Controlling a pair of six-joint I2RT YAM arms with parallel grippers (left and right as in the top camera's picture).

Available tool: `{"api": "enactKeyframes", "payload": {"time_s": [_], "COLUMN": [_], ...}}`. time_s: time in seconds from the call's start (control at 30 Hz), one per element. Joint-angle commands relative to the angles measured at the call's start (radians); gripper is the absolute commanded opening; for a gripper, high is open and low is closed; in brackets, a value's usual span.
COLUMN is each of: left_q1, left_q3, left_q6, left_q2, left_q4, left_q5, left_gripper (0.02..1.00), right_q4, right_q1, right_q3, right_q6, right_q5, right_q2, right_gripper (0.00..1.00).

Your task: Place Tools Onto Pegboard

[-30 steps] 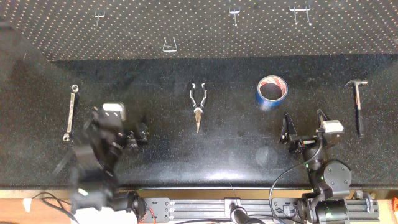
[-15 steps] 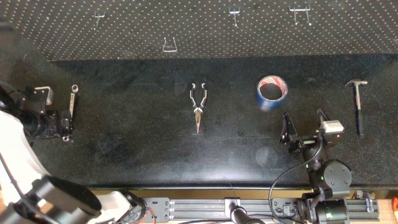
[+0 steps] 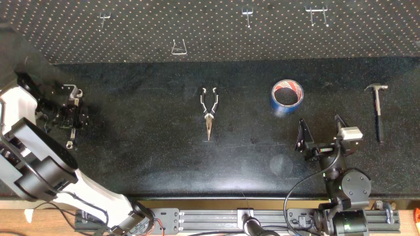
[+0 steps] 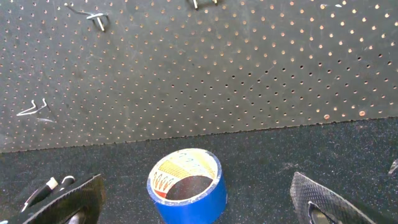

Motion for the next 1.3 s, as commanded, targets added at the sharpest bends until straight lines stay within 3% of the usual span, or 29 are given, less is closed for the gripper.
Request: {"api": "enactKeyframes", "payload": {"time_s": [0.03, 0.33, 0.5, 0.73, 0.87, 0.97, 1.13, 1.3], "left_q1": [-0.016, -0.021, -0.020, -0.016, -0.058, -0.177, -0.517, -0.555], "left_q3": [0.049, 0.048, 0.048, 0.046, -0.074, -0.268, -0.388, -0.481], "left_q6": [-0.002, -0.002, -0.003, -0.044, -0.212, -0.269, -0.485, -0.576], "left_q2": [0.050, 0.067, 0.067, 0.023, -0.357, -0.665, -0.877, -0.934], "left_q4": [0.013, 0.029, 0.020, 0.012, 0.152, 0.245, 0.299, 0.457], "left_q5": [-0.013, -0.049, -0.049, 0.018, 0.041, 0.048, 0.049, 0.038], "left_gripper": [0.993, 0.993, 0.053, 0.029, 0.029, 0.029, 0.029, 0.029], "right_q4": [-0.003, -0.003, -0.003, -0.003, -0.003, -0.003, -0.003, -0.003], "right_q1": [0.006, 0.006, 0.006, 0.006, 0.006, 0.006, 0.006, 0.006], "right_q3": [-0.003, -0.003, -0.003, -0.003, -0.003, -0.003, -0.003, -0.003], "right_q6": [0.015, 0.015, 0.015, 0.015, 0.015, 0.015, 0.015, 0.015], "right_q5": [-0.013, -0.013, -0.013, -0.013, -0.013, -0.013, -0.013, -0.013], "right_q2": [-0.007, -0.007, -0.007, -0.007, -0.007, -0.007, -0.007, -0.007], "right_gripper": [0.976, 0.974, 0.976, 0.976, 0.976, 0.976, 0.976, 0.976]}}
